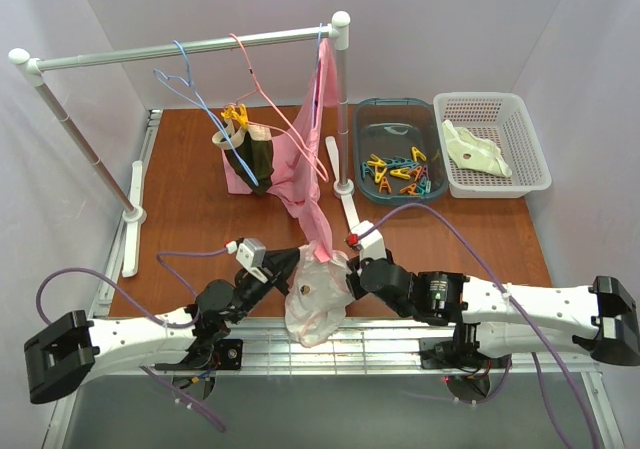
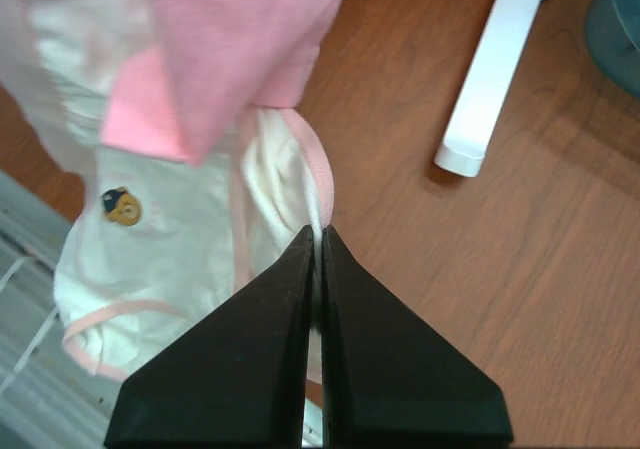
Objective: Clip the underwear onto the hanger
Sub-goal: Flatten out the underwear at the center of the board.
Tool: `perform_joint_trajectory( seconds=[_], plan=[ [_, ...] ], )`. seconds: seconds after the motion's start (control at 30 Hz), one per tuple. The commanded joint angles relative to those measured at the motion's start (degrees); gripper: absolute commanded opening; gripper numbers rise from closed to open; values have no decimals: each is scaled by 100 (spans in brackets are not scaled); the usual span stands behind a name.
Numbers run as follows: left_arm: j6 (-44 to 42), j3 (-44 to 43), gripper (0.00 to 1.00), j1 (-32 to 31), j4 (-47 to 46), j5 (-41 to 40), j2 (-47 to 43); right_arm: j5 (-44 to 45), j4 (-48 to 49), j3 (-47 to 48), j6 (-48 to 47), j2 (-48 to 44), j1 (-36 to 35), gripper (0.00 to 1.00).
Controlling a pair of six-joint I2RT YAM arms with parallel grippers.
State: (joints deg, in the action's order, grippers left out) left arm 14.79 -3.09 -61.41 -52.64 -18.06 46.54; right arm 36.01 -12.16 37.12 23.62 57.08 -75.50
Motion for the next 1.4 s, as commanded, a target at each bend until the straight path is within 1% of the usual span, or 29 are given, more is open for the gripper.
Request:
perform_joint_trajectory(
  seconds=[0.0, 0.03, 0.07, 0.17, 0.23, 0.3, 0.33, 0.43, 0.5, 0.6, 0.77, 0.93, 1.03, 1.07, 1.13, 1.17, 1.3, 1.37],
  plan=[
    [-458, -59, 0, -625, 509, -460, -399, 898, -513, 453, 300, -171, -604, 1],
    [-546, -112, 0, -757, 588, -748, -488, 1064, -628, 523, 388, -214, -893, 1],
    [-590, -174, 0, -1011, 815, -864, -567, 1362, -742, 602, 459, -232, -1035, 1],
    [-740, -507, 0, -1461, 1193, -1277, -787, 1979, -1269, 910, 749, -224, -1598, 1],
    [-810, -753, 0, -1672, 1335, -1427, -787, 2277, -1742, 1208, 1029, -110, -1957, 1],
    [-951, -920, 0, -2014, 1484, -1770, -700, 2629, -2043, 1541, 1206, -13, -2239, 1],
    [-1003, -1095, 0, -2120, 1528, -1910, -586, 2874, -2366, 1639, 1398, 100, -2319, 1],
    [-1206, -1403, 0, -2638, 1634, -2385, -366, 3156, -2685, 1938, 1592, 163, -2538, 1],
    [-1294, -1545, 0, -2823, 1687, -2657, -330, 3289, -2826, 2035, 1655, 128, -2644, 1],
    [-1181, -1756, 0, -3026, 1985, -2746, -400, 3465, -2941, 2132, 1699, 5, -2750, 1],
    [-1022, -2168, 0, -3219, 2538, -2676, -418, 3737, -3002, 2202, 1611, -364, -2908, 1],
    [-767, -2477, 0, -3229, 2987, -2430, -190, 3913, -2994, 2080, 1584, -750, -2900, 1],
    [-531, -2521, 0, -3228, 3058, -1930, -286, 3853, -2994, 1825, 1760, -1137, -2900, 1],
    [-477, -2538, 0, -3228, 3102, -1598, -312, 3817, -2994, 1755, 1760, -1233, -2908, 1],
    [-459, -2547, 0, -3228, 3093, -1228, -400, 3721, -2994, 1614, 1726, -1401, -2908, 1],
    [-503, -2556, 0, -3237, 3102, -826, -418, 3694, -2994, 1596, 1682, -1401, -2909, 1],
    [-416, -2661, 0, -3228, 3216, -260, -427, 3711, -3160, 1543, 1830, -1349, -2812, 1],
    [-301, -2653, 0, -3228, 3313, -268, -375, 3685, -3266, 1465, 2040, -1383, -2733, 1]
  ],
)
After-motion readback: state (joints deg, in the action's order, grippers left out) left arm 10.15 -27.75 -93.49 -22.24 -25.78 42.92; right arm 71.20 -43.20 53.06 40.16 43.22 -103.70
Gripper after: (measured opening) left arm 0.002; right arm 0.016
